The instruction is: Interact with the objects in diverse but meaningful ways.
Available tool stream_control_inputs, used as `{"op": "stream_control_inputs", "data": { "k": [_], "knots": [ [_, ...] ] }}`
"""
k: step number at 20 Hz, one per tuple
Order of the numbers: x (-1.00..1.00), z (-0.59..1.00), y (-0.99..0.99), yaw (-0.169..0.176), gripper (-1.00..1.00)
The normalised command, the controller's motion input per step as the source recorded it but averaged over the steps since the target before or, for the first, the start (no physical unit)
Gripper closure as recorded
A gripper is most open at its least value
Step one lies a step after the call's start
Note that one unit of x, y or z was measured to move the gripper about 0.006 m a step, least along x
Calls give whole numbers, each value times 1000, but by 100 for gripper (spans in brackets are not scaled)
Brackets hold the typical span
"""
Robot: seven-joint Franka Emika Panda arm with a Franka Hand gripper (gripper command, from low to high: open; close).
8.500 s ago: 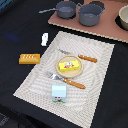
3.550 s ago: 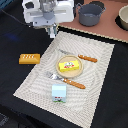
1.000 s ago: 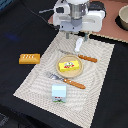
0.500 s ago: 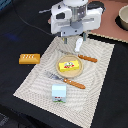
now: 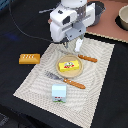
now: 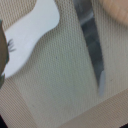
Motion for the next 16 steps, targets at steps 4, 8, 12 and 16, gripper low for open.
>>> {"op": "stream_control_inputs", "data": {
  "k": [4,8,12,16],
  "knots": [
    [0,471,-364,99,-100],
    [9,544,-472,54,-100],
    [184,481,-620,74,-100],
    [126,442,-580,136,-100]
  ]
}}
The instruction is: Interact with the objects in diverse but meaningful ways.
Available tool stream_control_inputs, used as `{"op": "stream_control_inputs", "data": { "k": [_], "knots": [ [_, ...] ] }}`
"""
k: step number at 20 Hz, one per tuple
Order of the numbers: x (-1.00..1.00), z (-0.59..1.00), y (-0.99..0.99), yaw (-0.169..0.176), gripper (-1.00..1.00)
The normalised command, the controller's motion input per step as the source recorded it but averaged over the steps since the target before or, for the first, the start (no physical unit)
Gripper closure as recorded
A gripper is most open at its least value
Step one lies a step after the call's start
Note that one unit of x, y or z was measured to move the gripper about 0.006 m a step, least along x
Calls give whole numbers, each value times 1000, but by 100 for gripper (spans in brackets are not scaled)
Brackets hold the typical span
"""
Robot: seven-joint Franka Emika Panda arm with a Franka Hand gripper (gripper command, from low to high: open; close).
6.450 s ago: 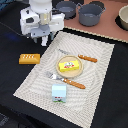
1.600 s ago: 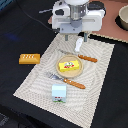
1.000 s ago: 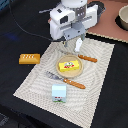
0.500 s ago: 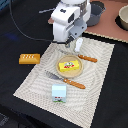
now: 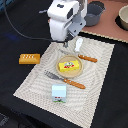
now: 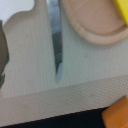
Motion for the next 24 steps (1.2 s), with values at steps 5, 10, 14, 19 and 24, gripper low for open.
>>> {"op": "stream_control_inputs", "data": {
  "k": [5,10,14,19,24],
  "knots": [
    [212,247,-539,138,-100],
    [337,26,-459,105,-100],
    [396,-146,-96,62,-100],
    [417,-112,21,20,-100],
    [291,-145,-7,0,-100]
  ]
}}
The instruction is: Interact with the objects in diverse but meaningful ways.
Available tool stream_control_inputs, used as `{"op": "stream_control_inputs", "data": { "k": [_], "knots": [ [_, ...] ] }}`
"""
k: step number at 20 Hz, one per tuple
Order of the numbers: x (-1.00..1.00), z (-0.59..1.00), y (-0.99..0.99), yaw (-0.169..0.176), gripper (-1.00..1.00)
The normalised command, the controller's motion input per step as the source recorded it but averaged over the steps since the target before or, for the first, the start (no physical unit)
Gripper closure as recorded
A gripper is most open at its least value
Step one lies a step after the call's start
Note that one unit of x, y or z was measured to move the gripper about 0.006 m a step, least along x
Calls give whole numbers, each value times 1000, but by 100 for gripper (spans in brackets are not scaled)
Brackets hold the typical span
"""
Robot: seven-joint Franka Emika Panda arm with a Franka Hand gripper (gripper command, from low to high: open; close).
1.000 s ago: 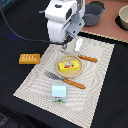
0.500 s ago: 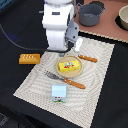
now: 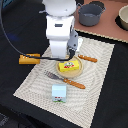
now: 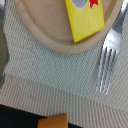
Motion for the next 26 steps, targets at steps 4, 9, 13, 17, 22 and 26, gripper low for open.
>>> {"op": "stream_control_inputs", "data": {
  "k": [4,9,13,17,22,26],
  "knots": [
    [347,-49,-79,0,-100],
    [402,-78,-4,0,-100],
    [427,-64,-9,0,-100],
    [512,-50,-4,0,-100],
    [329,-102,-45,0,-100],
    [222,-86,-78,3,-100]
  ]
}}
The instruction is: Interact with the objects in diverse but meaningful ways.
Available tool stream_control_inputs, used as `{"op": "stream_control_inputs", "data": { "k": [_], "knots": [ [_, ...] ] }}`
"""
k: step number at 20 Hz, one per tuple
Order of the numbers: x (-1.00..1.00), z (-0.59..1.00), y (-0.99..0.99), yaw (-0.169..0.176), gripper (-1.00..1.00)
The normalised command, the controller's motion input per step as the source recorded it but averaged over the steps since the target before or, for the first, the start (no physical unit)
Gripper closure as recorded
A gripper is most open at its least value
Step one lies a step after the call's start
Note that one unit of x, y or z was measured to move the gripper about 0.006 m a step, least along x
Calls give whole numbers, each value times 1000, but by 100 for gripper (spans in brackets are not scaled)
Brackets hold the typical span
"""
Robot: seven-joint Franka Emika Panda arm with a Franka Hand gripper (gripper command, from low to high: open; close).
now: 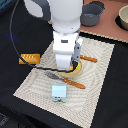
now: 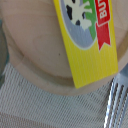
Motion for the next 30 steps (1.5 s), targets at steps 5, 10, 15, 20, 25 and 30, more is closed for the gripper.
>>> {"op": "stream_control_inputs", "data": {
  "k": [5,10,15,20,25,30],
  "knots": [
    [279,-63,-46,4,-100],
    [465,-13,-12,0,-100],
    [497,-17,0,0,-100],
    [349,-57,0,0,-100],
    [242,-51,0,0,100],
    [280,-11,0,0,100]
  ]
}}
